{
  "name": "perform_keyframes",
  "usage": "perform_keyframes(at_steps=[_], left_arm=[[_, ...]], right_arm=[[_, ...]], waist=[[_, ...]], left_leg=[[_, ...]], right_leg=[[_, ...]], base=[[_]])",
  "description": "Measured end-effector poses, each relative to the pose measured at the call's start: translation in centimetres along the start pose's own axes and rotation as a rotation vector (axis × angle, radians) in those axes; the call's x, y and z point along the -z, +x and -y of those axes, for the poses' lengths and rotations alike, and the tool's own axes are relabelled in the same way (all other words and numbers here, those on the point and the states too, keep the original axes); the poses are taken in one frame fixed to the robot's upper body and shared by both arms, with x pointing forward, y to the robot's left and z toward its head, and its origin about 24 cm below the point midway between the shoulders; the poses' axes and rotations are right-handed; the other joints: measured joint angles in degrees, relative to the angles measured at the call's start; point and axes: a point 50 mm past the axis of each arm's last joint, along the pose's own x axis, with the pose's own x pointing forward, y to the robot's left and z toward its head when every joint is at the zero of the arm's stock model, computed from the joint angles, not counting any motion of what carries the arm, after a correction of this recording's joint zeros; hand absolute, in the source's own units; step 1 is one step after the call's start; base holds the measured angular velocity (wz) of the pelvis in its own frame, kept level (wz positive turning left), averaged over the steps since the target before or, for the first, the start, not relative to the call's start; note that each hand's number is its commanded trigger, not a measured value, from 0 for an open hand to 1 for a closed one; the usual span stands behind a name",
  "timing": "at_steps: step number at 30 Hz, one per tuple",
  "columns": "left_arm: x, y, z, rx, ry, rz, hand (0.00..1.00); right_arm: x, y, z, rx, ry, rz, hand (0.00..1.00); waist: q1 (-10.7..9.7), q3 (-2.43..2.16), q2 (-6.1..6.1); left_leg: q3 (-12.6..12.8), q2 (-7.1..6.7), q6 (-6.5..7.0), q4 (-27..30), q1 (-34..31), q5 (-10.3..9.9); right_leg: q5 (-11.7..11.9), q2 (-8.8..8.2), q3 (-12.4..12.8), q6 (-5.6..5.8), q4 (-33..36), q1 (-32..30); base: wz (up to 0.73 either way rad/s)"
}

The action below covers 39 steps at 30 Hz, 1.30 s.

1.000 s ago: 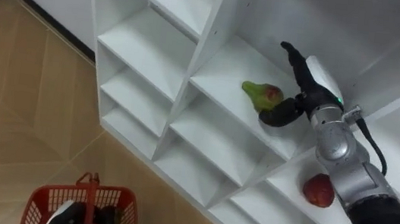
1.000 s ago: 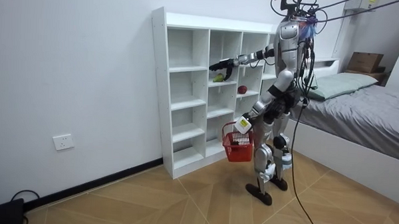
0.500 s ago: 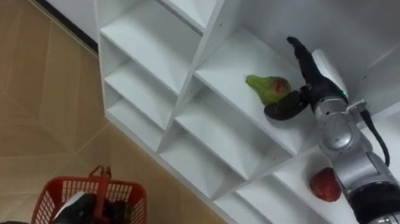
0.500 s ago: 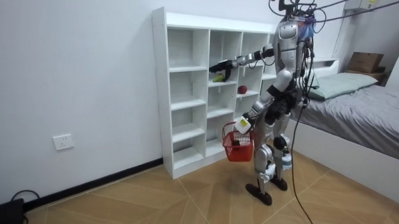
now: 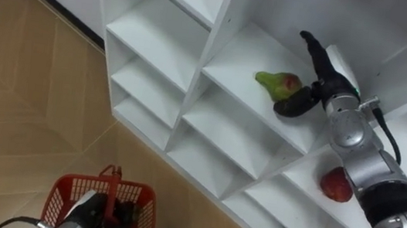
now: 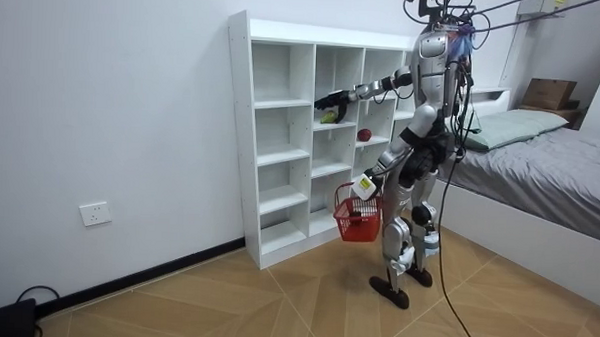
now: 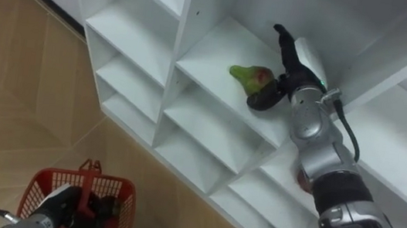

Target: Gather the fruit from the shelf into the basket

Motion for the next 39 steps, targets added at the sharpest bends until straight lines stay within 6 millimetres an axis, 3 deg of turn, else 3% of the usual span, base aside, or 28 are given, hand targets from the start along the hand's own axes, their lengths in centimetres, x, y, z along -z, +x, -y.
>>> perform_keyframes(at_steps=[12,39], left_arm=[[-0.10,0.15,-0.49,-0.012,0.015,-0.005,1.00],[-0.80,0.42,-0.34,0.010,0.064,0.012,1.00]], right_arm=[[-0.49,0.34,0.17,-0.015,0.011,0.009,0.00],[-0.55,0.29,-0.14,-0.123,-0.028,0.038,0.00]], waist=[[0.36,0.02,0.17],[0.31,0.11,0.45]], left_leg=[[0.59,0.06,-0.12,0.05,-0.80,0.33],[0.71,0.10,-0.22,0.06,-0.83,0.40]], right_leg=[[0.13,0.14,1.35,-0.20,0.79,-1.46],[0.23,0.20,1.52,-0.32,1.50,-1.74]], base=[[-0.03],[0.00]])
